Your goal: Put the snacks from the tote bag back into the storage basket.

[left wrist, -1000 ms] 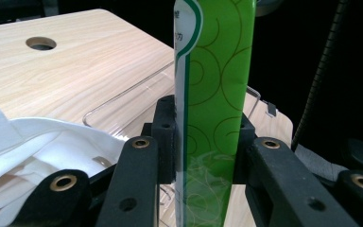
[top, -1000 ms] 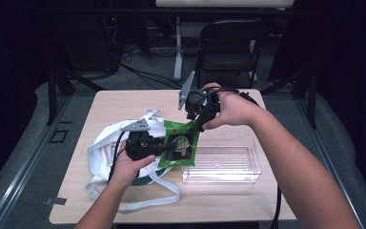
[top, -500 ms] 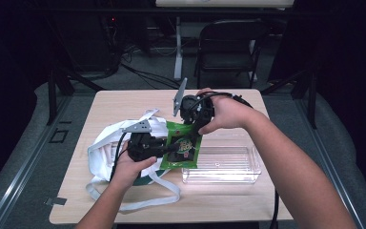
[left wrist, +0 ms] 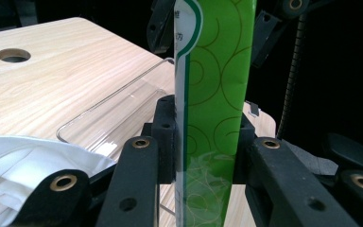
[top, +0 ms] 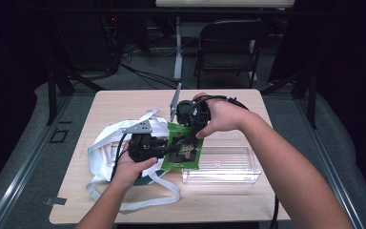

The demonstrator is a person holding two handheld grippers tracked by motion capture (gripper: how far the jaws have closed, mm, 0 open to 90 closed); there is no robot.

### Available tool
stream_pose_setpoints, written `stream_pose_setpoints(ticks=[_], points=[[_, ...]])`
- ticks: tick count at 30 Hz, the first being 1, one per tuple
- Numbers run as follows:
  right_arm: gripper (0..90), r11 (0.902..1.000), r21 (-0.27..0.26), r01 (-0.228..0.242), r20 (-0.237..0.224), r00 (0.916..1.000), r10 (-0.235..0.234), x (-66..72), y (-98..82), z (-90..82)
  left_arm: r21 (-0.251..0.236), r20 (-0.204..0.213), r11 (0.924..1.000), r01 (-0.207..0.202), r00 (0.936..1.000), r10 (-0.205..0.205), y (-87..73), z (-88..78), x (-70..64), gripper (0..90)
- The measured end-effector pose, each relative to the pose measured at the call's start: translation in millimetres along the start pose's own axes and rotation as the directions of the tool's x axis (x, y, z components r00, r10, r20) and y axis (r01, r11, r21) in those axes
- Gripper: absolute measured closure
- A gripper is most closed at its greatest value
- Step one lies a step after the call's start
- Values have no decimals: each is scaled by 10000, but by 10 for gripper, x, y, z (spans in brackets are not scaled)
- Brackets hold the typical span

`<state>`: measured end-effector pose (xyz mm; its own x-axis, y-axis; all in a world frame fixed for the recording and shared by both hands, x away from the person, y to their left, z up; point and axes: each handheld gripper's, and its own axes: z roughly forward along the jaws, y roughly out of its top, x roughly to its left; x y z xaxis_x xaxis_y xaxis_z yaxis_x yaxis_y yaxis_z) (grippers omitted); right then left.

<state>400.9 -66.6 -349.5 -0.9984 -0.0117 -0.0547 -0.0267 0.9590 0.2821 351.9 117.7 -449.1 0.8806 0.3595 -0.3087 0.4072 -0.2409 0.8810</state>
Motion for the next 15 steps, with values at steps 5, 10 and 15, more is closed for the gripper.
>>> stream_pose_setpoints(ticks=[5, 10, 15], points=[[572, 9999, -47, -93, -199, 9998, 92, 2, 4, 21, -1, 20, 10000, -26, 10000, 26, 0, 0, -4, 724], [628, 9999, -1, -151, -380, 9992, 150, -7, -13, 33, 53, -6, 10000, -76, 10000, 76, -3, 14, -3, 723], [659, 10000, 37, -70, -391, 9992, 71, -8, -13, 35, 75, -20, 9999, -81, 10000, 81, -5, 15, 3, 723]])
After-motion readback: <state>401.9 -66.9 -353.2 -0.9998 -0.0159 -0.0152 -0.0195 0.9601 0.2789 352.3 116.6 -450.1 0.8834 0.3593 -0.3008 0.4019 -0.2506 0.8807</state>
